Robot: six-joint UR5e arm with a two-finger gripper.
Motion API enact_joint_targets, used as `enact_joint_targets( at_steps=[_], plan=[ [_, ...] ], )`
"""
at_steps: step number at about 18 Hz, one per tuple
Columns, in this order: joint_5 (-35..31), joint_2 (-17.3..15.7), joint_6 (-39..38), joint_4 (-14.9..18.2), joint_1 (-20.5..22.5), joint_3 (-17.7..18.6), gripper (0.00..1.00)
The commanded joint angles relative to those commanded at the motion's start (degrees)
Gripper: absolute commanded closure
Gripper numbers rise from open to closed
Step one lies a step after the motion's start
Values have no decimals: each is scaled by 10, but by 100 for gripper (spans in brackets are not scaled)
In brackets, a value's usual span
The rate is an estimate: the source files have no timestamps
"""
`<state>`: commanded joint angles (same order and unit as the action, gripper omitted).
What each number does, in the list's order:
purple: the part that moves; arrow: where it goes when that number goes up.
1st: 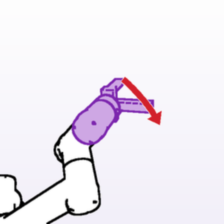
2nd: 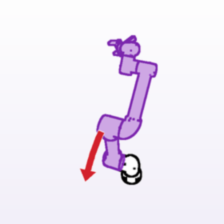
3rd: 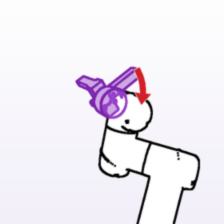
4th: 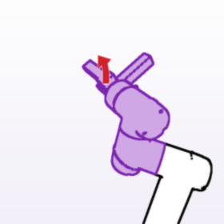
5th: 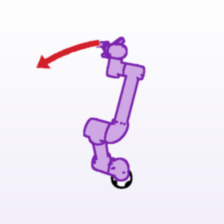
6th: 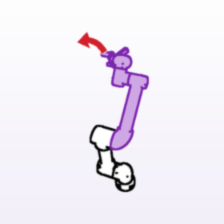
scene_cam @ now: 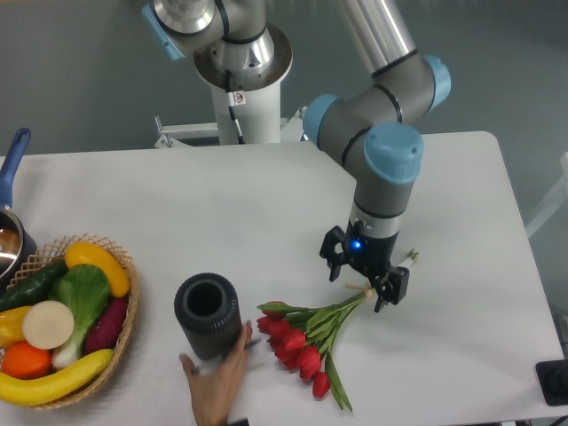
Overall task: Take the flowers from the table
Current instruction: 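Move the open gripper toward the tied middle of the tulip stems, then lower the gripper onto the stems and close it around them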
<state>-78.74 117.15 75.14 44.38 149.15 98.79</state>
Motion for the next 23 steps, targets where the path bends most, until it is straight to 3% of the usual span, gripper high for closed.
enact_joint_targets(
  at_steps=[7, 23],
  plan=[
    [-15, 45, 0, 0, -3, -30, 0],
    [-20, 53, 0, -3, -24, -13, 0]
  ],
)
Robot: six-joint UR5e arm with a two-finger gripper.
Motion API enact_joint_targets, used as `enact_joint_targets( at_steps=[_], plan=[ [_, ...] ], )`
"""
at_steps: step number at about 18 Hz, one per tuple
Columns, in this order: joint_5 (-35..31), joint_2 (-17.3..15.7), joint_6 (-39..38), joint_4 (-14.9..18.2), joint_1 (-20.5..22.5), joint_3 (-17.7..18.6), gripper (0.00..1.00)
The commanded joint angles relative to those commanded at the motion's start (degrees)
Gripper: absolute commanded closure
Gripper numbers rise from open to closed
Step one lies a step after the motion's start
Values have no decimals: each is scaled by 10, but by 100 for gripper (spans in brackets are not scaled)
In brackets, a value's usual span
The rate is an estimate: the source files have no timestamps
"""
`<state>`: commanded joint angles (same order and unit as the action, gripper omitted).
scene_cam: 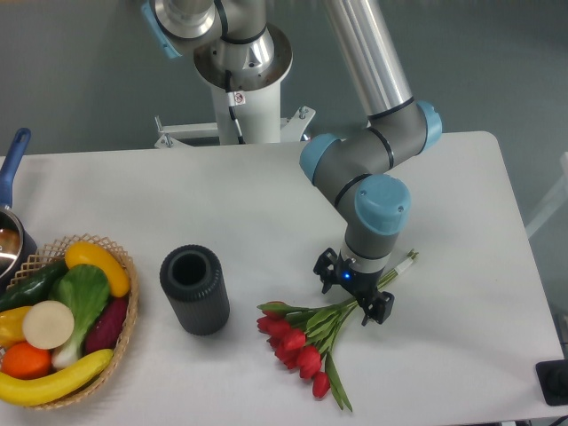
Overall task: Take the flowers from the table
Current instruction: 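Lower the gripper onto the stems and close it around them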
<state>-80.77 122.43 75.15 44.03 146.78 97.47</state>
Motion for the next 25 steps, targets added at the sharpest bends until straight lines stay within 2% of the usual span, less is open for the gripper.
enact_joint_targets(
  at_steps=[4, 8, 14, 16, 18, 21, 24, 25],
  plan=[
    [0, 2, 1, -1, 0, 3, 0],
    [-2, 2, 1, -1, 0, 4, 25],
    [-14, 5, 1, -2, -3, 4, 37],
    [-14, 4, 0, -2, -5, 4, 55],
    [-14, 4, -2, -2, -5, 4, 65],
    [-14, 2, -5, -1, -5, 4, 75],
    [-14, -1, -7, -1, -5, 4, 76],
    [-14, -2, -7, 0, -5, 4, 79]
  ],
)
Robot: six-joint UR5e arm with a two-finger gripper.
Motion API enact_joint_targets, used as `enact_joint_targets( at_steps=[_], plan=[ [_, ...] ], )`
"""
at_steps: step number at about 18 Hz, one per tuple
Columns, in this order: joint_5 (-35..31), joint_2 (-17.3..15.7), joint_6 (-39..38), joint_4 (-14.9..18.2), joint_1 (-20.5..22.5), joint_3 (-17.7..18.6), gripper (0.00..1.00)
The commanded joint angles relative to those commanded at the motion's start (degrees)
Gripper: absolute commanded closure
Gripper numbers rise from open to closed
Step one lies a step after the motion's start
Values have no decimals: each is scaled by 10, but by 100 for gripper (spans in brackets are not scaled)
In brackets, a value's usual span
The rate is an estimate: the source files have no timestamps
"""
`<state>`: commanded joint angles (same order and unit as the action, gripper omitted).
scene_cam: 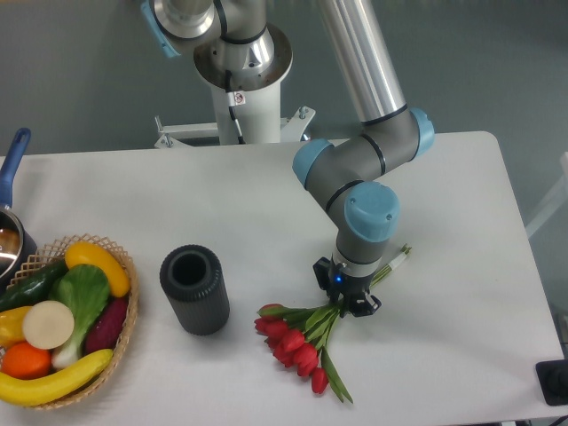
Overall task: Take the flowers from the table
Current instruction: 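Lower the gripper onto the stems and close it around them, then lift the gripped red tulip bouquet up off the table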
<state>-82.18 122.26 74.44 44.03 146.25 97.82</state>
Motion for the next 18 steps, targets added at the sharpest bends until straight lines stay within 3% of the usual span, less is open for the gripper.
enact_joint_targets(
  at_steps=[2, 8, 12, 18],
  plan=[
    [-1, 0, -1, 0, 0, 0, 86],
    [3, -4, 0, -2, 1, -3, 86],
    [16, -49, -1, -3, 7, -4, 86],
    [160, -106, -43, -4, 47, -7, 86]
  ],
)
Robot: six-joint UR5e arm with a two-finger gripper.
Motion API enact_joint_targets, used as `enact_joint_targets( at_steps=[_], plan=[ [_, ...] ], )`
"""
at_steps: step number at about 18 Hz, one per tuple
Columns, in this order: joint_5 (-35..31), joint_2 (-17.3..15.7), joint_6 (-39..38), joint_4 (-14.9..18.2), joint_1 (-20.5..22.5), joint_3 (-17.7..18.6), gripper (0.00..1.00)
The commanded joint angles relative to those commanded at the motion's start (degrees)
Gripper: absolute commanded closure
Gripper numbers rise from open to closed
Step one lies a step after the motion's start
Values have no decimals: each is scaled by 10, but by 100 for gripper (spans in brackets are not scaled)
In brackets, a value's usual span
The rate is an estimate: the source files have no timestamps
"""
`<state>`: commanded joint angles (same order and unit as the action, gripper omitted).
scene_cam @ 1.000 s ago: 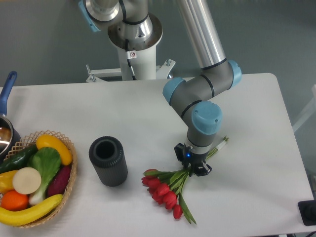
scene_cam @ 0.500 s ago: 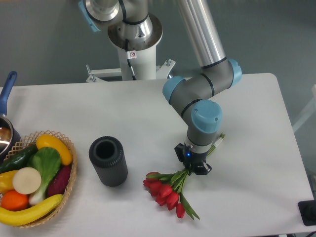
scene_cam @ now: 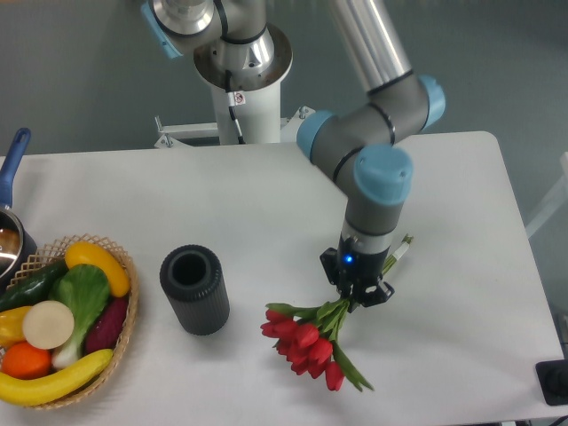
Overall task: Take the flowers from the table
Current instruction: 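Lift the gripped red tulip bouquet up off the table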
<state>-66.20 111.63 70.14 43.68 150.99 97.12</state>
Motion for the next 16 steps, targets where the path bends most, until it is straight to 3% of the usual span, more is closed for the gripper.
enact_joint_targets(
  at_steps=[9, 16],
  plan=[
    [197, -88, -92, 0, 21, 11, 86],
    [341, -104, -113, -2, 61, 28, 86]
  ],
)
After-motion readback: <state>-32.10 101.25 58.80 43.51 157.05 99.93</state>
